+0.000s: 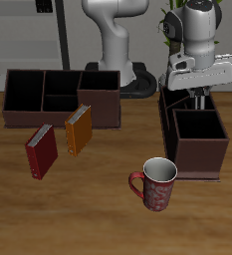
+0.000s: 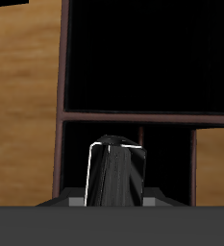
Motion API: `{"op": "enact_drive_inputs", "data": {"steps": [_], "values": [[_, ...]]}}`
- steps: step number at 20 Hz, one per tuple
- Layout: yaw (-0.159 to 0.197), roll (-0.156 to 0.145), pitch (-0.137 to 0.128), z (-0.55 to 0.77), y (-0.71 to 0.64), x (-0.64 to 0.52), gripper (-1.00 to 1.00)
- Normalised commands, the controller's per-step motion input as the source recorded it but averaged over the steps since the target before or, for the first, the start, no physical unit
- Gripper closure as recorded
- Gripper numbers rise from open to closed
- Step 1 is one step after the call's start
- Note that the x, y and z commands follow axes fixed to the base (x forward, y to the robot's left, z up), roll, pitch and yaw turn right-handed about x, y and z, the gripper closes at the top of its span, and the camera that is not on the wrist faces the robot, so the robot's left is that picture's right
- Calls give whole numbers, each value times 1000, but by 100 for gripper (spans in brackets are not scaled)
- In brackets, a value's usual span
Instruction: Place the striped book into the left desk caddy's back compartment
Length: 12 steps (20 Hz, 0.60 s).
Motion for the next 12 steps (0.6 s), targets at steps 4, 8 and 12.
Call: {"op": "enact_drive_inputs", "data": {"steps": [4, 8, 12], "values": [[-6, -19, 70, -355, -36, 123, 100], [-17, 4, 86, -350, 7, 98, 100], [-8, 57, 120, -358, 83, 55, -100]]}}
